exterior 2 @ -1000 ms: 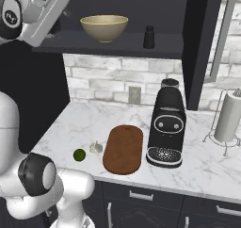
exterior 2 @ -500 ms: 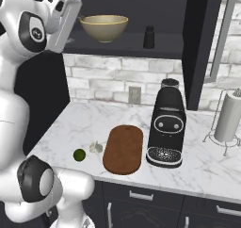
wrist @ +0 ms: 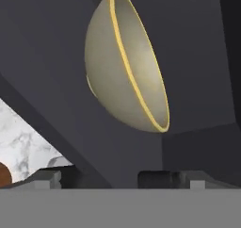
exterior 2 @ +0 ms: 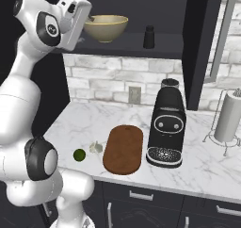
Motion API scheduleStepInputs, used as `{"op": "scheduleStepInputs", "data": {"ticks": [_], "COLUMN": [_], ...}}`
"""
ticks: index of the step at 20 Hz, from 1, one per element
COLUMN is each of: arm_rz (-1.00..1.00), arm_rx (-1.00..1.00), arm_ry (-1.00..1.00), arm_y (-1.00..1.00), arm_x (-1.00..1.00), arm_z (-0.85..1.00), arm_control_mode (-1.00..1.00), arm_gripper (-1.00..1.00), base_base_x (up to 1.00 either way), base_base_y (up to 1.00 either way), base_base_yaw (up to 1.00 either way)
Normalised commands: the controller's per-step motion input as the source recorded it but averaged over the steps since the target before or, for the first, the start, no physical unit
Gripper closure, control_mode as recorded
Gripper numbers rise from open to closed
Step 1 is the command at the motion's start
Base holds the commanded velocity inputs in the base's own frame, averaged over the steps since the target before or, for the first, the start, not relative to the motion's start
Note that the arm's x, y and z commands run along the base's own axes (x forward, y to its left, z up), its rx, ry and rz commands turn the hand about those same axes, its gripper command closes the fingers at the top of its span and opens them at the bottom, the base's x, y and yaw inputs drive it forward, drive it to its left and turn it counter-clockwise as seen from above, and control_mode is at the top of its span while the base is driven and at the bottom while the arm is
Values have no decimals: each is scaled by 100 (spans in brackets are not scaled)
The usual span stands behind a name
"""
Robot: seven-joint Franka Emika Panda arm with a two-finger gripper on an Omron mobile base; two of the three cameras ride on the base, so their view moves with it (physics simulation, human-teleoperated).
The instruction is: Open the cabinet. Place the bowl and condiment on the counter. Then place the lime and garlic on the cutting board.
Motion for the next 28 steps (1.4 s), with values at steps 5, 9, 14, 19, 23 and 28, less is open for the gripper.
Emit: {"op": "scheduleStepInputs", "data": {"ticks": [5, 9, 14, 19, 23, 28], "arm_rz": [-8, -2, 0, 0, 0, 0], "arm_rx": [1, 2, 4, 6, 6, 3], "arm_ry": [1, 0, 0, 0, 0, 0], "arm_y": [0, 0, 0, 0, 0, 0], "arm_x": [61, 42, 36, 16, 19, 47], "arm_z": [0, -1, -2, -8, -11, -13], "arm_control_mode": [-100, -100, -100, -100, -100, -100], "arm_gripper": [-100, -100, -100, -100, -100, -100], "base_base_x": [0, 0, 0, 0, 0, 0], "base_base_y": [0, 0, 0, 0, 0, 0], "base_base_yaw": [0, 0, 0, 0, 0, 0]}}
